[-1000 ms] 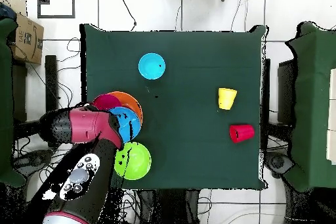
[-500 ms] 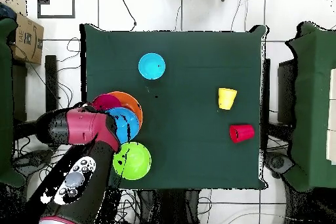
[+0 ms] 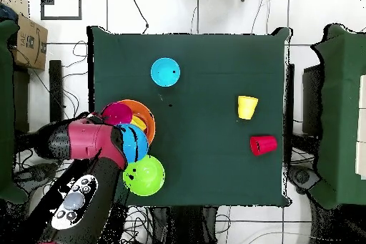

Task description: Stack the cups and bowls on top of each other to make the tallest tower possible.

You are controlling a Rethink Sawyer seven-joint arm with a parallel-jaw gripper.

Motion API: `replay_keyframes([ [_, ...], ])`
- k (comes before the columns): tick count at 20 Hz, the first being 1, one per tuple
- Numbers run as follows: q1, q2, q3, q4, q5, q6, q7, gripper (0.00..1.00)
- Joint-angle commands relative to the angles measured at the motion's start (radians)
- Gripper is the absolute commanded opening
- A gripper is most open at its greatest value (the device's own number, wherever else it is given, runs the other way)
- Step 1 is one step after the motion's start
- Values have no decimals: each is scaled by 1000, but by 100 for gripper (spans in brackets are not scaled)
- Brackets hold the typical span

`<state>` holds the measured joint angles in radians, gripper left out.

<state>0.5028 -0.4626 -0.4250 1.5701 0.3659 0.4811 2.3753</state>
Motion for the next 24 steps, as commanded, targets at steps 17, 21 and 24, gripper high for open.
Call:
replay_keyframes([
  [17,-54,-82,74,20,10,79,104,100],
  [21,-75,-131,80,15,2,117,76,100],
  [24,-84,-160,80,0,-4,153,69,100],
])
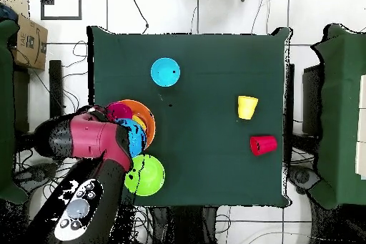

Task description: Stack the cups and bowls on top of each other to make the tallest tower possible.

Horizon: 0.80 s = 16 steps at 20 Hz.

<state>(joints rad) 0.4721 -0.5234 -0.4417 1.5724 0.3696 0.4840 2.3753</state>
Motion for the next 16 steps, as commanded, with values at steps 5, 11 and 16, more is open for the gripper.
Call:
replay_keyframes([
  [5,-76,-160,99,13,-28,198,36,100],
  [11,-131,-236,124,70,-48,217,-35,100],
  [16,-204,-295,139,114,-89,232,-133,100],
])
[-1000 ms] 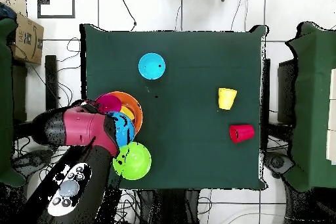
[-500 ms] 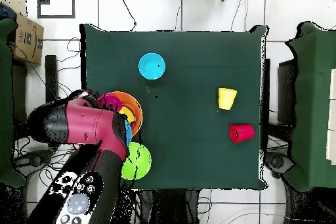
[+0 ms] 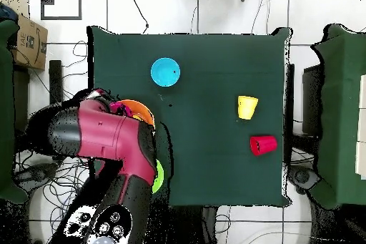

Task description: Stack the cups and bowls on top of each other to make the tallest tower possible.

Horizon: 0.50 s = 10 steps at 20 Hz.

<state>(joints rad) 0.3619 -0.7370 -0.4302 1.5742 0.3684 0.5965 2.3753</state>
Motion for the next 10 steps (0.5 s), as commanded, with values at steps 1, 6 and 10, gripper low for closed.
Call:
replay_keyframes([
  [1,-112,-86,132,114,-100,123,-155,100],
  [6,-289,-121,208,174,-180,64,-350,100],
  [10,-403,-114,288,200,-251,-3,-412,100],
])
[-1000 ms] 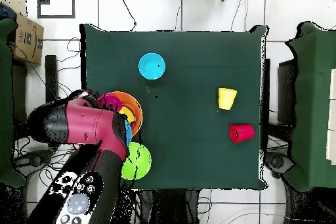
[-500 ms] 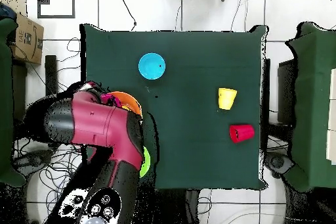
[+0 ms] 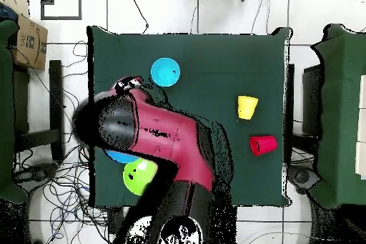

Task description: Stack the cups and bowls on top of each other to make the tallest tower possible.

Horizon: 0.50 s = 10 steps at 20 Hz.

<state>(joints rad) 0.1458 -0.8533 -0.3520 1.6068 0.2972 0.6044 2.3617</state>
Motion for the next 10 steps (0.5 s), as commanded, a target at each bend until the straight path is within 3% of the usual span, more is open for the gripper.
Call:
replay_keyframes([
  [1,-206,3,227,170,-193,-15,-397,100],
  [5,-261,24,285,153,-250,-18,-379,100],
  [10,-269,72,334,132,-303,-83,-299,100],
])
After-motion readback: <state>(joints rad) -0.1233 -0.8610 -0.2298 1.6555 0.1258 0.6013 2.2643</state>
